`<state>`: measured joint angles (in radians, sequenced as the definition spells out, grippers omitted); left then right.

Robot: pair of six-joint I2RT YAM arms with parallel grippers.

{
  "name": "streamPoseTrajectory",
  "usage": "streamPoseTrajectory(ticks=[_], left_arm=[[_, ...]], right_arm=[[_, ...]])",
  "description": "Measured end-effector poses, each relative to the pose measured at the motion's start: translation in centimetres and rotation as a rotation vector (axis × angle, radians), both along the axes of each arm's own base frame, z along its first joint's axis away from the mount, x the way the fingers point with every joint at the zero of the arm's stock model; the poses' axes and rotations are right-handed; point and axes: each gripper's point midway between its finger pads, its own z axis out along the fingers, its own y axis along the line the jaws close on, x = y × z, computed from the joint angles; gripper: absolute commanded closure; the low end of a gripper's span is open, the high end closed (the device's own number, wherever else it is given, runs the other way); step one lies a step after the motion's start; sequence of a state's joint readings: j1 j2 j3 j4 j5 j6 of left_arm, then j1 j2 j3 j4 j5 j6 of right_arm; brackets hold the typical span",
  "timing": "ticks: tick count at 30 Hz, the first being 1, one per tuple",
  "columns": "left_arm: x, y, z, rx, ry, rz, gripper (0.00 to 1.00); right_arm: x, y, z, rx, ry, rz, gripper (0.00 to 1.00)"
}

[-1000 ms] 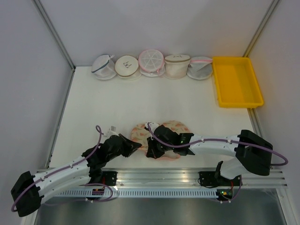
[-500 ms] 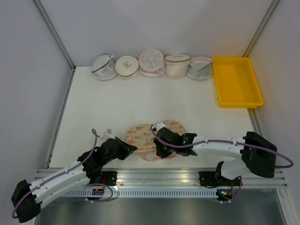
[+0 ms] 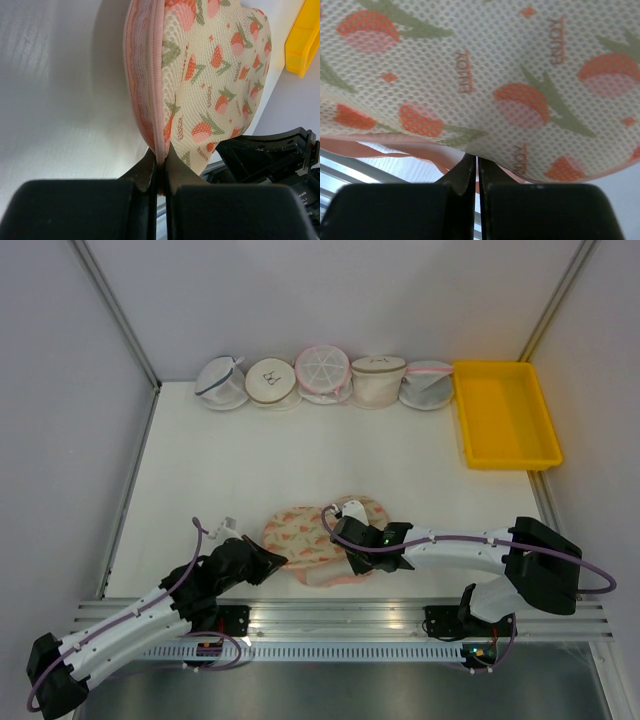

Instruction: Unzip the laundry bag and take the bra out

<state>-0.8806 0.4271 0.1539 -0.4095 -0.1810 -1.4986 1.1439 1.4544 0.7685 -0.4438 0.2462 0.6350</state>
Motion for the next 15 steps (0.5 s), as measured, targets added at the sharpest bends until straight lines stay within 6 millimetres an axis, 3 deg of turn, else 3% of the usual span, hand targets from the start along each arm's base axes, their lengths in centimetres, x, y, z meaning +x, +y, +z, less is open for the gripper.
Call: streamPoseTrajectory(ticks=[15], left_arm=[[-0.1, 0.5, -0.4, 0.030, 0.001, -0.004, 0.98]], right_arm=[[1.6, -4.6, 0.6, -0.202, -0.107, -0.106, 0.99]])
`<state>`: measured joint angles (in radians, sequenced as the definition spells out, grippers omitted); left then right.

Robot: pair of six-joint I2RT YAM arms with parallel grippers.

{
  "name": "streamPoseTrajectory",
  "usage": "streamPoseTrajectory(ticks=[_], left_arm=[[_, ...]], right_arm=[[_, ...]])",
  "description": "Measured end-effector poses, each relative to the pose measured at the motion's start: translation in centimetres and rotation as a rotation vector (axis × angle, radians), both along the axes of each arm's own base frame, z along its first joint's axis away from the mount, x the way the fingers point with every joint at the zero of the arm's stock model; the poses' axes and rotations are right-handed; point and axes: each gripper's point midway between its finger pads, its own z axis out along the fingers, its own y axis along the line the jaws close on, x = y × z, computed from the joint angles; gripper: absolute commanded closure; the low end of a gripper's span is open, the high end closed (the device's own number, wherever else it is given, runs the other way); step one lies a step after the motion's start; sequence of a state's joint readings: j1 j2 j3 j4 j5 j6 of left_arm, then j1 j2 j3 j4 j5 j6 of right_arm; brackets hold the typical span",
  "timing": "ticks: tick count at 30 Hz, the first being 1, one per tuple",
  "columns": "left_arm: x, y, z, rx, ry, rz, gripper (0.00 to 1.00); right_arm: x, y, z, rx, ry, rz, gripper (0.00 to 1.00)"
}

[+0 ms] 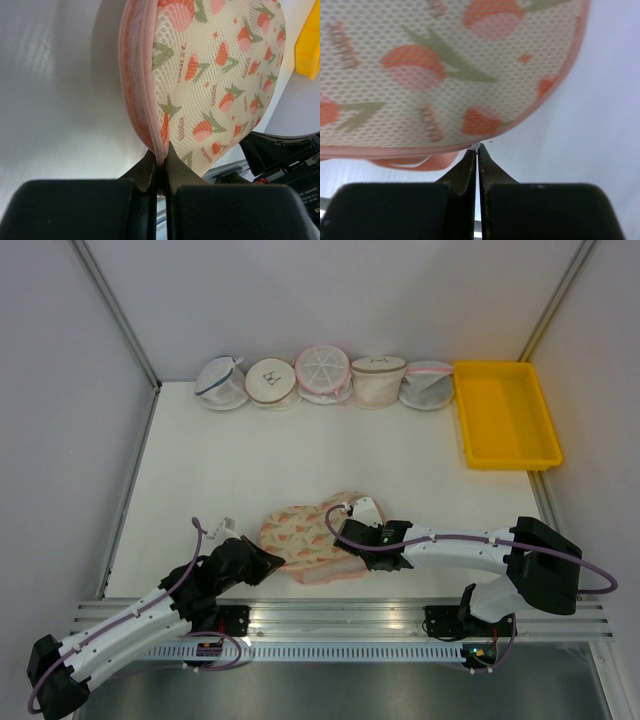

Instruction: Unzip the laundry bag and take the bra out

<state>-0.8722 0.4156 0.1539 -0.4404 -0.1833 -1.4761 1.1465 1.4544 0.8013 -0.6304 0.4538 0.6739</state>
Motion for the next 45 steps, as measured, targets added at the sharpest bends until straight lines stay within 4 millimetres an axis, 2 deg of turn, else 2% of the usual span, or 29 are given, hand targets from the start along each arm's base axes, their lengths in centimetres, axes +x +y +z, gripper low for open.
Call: streamPoseTrajectory(ticks=[3, 6, 9, 12, 13, 15, 16, 18, 21, 27, 35, 38, 45], left_arm=[[-0.1, 0.4, -0.4, 0.025, 0.007, -0.001, 0.98], [-0.2, 0.6, -0.7, 0.041, 0.007, -0.004, 0.97], [-0.1, 0.8, -0.8, 0.058, 0.001, -0.004, 0.88], [0.1, 1.0, -0.6, 0.073, -0.009, -0.001, 0.75], [0.2, 1.0, -0.5, 0.080, -0.010, -0.002, 0.58], [0.5, 1.1, -0.5, 0.102, -0.015, -0.007, 0.45], [0.7, 1.1, -0.4, 0.112, -0.015, -0.007, 0.29], [1.1, 1.0, -0.3, 0.129, -0.021, -0.012, 0.14], [1.9, 0.5, 0.1, 0.138, -0.027, -0.015, 0.11], [4.6, -1.7, 1.4, 0.137, -0.041, -0.029, 0.10], [8.0, -4.6, 0.6, 0.127, 0.002, -0.070, 0.12], [10.2, -5.3, 1.3, 0.110, -0.015, -0.067, 0.11], [16.8, -6.9, 5.2, 0.042, -0.112, -0.056, 0.11]], right_arm=[[0.2, -1.4, 0.1, -0.059, -0.021, -0.020, 1.00], [0.4, -2.0, 0.2, -0.084, -0.035, -0.029, 1.00], [0.5, -2.3, 0.2, -0.096, -0.042, -0.034, 0.99], [0.5, -2.4, 0.1, -0.103, -0.043, -0.035, 1.00], [0.5, -2.4, 0.1, -0.106, -0.044, -0.036, 0.99], [0.5, -2.6, 0.1, -0.117, -0.045, -0.037, 0.99], [0.5, -2.8, 0.1, -0.125, -0.045, -0.038, 0.99], [0.5, -3.1, 0.1, -0.133, -0.044, -0.043, 1.00], [0.4, -3.3, 0.0, -0.139, -0.041, -0.047, 1.00], [0.1, -3.9, 0.1, -0.136, -0.040, -0.054, 1.00], [-0.4, -4.5, 0.9, -0.102, -0.039, -0.060, 1.00], [-0.6, -4.5, 1.0, -0.087, -0.033, -0.060, 1.00], [-1.1, -4.2, 0.7, -0.062, -0.008, -0.054, 0.99]])
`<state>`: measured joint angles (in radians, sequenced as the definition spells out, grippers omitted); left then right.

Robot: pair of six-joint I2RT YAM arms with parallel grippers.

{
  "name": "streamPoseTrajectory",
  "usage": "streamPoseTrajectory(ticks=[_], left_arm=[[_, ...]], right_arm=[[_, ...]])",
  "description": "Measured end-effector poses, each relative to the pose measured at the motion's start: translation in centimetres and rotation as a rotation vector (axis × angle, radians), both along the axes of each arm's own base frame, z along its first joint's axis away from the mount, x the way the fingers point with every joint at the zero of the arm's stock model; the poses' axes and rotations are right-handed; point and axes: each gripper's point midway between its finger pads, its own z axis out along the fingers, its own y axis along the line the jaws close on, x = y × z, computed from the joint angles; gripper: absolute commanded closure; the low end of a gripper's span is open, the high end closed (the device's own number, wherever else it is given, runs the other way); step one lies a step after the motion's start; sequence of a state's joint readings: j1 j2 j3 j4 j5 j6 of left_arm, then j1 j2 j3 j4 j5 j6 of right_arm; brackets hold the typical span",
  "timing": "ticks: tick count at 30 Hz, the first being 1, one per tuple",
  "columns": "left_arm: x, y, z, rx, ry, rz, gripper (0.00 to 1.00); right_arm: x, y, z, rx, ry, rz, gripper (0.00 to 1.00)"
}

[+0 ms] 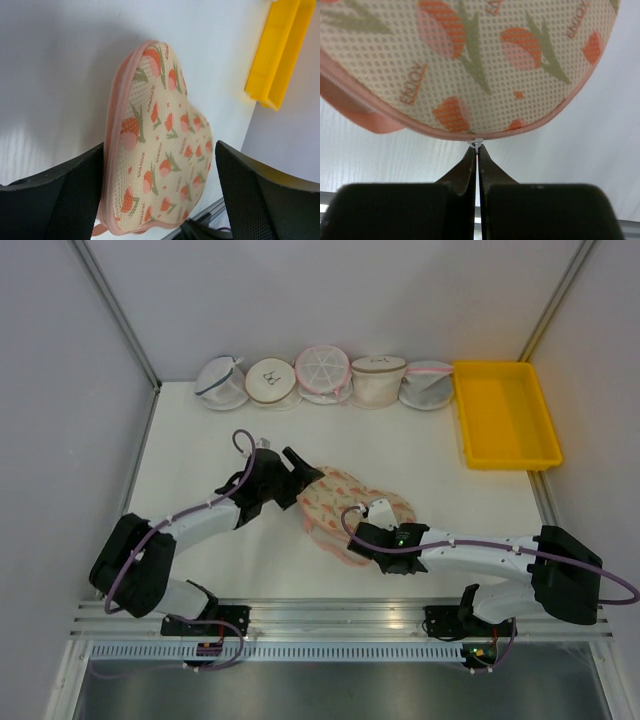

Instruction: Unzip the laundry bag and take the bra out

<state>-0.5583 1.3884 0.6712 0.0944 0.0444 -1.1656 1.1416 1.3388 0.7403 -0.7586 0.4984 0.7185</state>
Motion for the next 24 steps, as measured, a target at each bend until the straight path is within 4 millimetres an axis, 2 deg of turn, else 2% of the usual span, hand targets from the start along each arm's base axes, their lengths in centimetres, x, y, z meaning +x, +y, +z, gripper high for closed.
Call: streamPoseTrajectory(ticks=[4, 8, 10, 11, 14, 16, 19, 22, 24], left_arm=[[4.1, -1.4, 0.7, -0.043, -0.020, -0.022, 0.13], [7.2, -2.3, -0.5, -0.085, -0.003, -0.059, 0.11], [8.0, -1.7, -1.4, -0.091, 0.016, -0.058, 0.07], [8.2, -1.2, -1.7, -0.093, 0.026, -0.055, 0.00], [8.8, 0.5, -1.3, -0.089, 0.014, -0.033, 0.00], [8.5, 1.7, -0.5, -0.080, -0.001, -0.019, 0.00], [6.9, 2.9, 1.5, -0.059, -0.020, -0.014, 0.00], [4.3, 3.3, 3.7, -0.077, -0.065, -0.036, 0.00], [1.9, 3.5, 4.0, -0.088, -0.070, -0.059, 0.00]], right_arm=[[-0.1, 0.4, 0.0, 0.023, 0.008, 0.004, 1.00], [-0.3, 0.7, 0.0, 0.040, 0.016, 0.007, 0.99], [-0.3, 0.8, 0.0, 0.048, 0.018, 0.009, 1.00], [-0.3, 0.9, 0.0, 0.053, 0.018, 0.010, 1.00], [-0.4, 1.3, 0.0, 0.068, 0.023, 0.013, 1.00], [-0.3, 1.5, 0.0, 0.077, 0.025, 0.018, 0.99], [-0.3, 2.0, 0.0, 0.093, 0.027, 0.028, 1.00], [-0.5, 2.8, 0.0, 0.125, 0.040, 0.049, 1.00], [-0.7, 3.9, 0.0, 0.164, 0.057, 0.075, 1.00]])
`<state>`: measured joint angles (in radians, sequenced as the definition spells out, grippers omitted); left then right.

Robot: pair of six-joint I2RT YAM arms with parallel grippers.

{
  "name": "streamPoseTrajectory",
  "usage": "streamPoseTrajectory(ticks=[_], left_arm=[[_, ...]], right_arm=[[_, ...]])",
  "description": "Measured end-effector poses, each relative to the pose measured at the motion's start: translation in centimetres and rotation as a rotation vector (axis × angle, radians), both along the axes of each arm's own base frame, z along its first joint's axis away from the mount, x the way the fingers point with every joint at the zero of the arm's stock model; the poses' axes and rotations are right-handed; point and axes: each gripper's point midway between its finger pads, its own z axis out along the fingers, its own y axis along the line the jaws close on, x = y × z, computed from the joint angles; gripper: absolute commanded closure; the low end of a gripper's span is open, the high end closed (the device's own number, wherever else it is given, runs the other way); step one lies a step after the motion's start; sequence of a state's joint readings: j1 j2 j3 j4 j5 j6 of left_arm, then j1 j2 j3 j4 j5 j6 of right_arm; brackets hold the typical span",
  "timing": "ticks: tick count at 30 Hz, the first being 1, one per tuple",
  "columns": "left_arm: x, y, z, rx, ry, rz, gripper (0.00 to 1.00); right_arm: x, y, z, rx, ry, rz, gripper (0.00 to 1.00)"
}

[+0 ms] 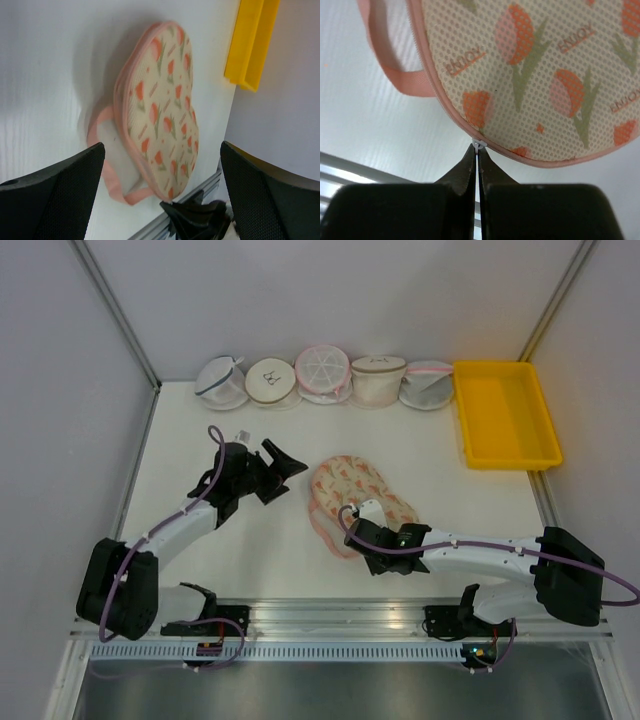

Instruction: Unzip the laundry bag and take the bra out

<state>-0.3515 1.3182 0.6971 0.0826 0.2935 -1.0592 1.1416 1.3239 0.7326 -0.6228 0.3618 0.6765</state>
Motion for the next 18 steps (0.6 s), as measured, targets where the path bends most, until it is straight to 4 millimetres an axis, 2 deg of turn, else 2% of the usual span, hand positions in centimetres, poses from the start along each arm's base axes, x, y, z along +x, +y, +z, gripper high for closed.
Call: streamPoseTrajectory(ticks=[5, 8, 12, 18], left_arm=[[-7.1, -0.4, -2.4, 0.004, 0.054, -0.084, 0.00], [-10.7, -1.1, -2.5, -0.025, 0.075, -0.143, 0.00], [-13.1, -2.0, -2.0, -0.075, 0.091, -0.179, 0.00], [-14.7, -3.6, -3.0, -0.096, 0.177, -0.212, 0.00]], right_arm=[[-0.5, 2.7, 0.3, 0.107, 0.035, 0.073, 0.99], [-0.7, 4.1, 0.7, 0.161, 0.046, 0.113, 1.00], [-1.0, 5.6, 1.1, 0.222, 0.059, 0.157, 1.00], [-1.6, 7.7, 1.9, 0.311, 0.084, 0.219, 0.99]])
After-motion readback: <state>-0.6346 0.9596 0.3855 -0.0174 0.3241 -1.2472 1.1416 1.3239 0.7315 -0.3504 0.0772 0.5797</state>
